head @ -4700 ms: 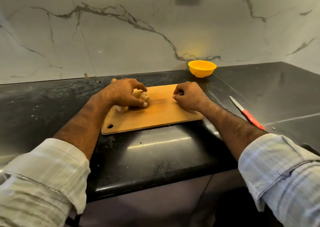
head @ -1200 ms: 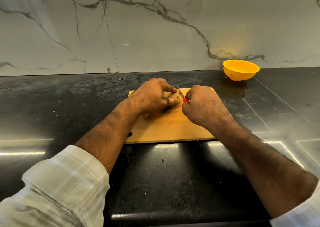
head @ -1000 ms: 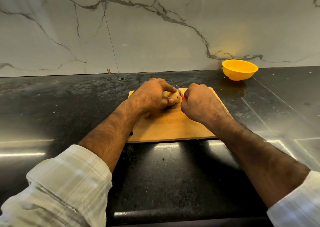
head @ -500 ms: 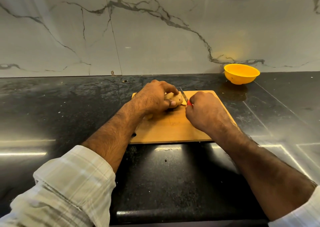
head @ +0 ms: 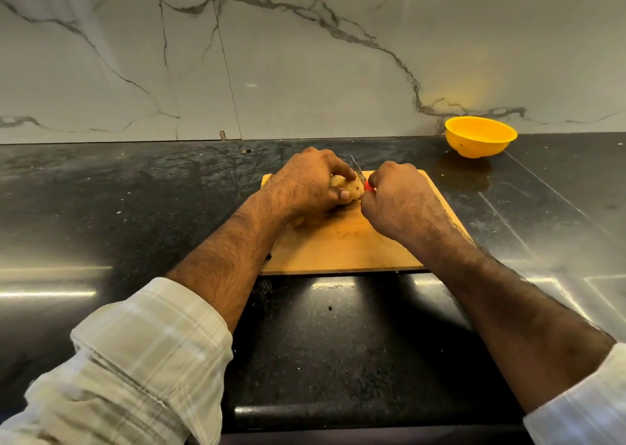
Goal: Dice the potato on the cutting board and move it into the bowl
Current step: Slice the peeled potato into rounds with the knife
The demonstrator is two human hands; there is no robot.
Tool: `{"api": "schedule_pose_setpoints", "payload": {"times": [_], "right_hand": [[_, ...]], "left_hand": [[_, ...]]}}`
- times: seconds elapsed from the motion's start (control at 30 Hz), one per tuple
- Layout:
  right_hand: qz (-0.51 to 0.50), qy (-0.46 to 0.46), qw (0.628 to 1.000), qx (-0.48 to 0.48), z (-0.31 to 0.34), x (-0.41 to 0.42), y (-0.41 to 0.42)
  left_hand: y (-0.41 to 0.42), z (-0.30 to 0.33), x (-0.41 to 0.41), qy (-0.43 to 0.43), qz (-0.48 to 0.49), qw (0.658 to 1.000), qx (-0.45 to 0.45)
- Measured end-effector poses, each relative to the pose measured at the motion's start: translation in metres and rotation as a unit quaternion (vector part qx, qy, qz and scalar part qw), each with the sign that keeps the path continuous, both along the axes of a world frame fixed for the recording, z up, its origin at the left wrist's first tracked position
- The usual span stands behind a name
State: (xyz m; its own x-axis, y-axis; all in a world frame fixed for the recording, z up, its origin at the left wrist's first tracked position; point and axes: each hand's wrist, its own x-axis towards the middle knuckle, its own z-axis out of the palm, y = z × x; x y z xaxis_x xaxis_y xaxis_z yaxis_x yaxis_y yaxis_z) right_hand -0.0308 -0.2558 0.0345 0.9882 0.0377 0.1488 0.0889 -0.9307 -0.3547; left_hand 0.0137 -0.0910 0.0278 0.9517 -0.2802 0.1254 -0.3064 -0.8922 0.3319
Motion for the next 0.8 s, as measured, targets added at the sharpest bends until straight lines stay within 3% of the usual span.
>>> {"api": "schedule_pose_setpoints", "payload": {"times": [0.2, 0.63, 0.8], "right_hand": [[-0.002, 0.026, 0.999, 0.025, -0.001, -0.001, -0.007], [-0.005, 0.069, 0.997, -0.036, -0.011, -0.015, -0.004], [-0.004, 0.005, 1.0, -0.029, -0.003, -0.014, -0.009]], "left_hand": [[-0.003, 0.005, -0.005, -0.004, 0.004, 1.0, 0.012], [0.0, 0.006, -0.005, 0.007, 0.006, 1.0, -0.014], [0.004, 0.003, -0.006, 0.002, -0.002, 1.0, -0.031]]}}
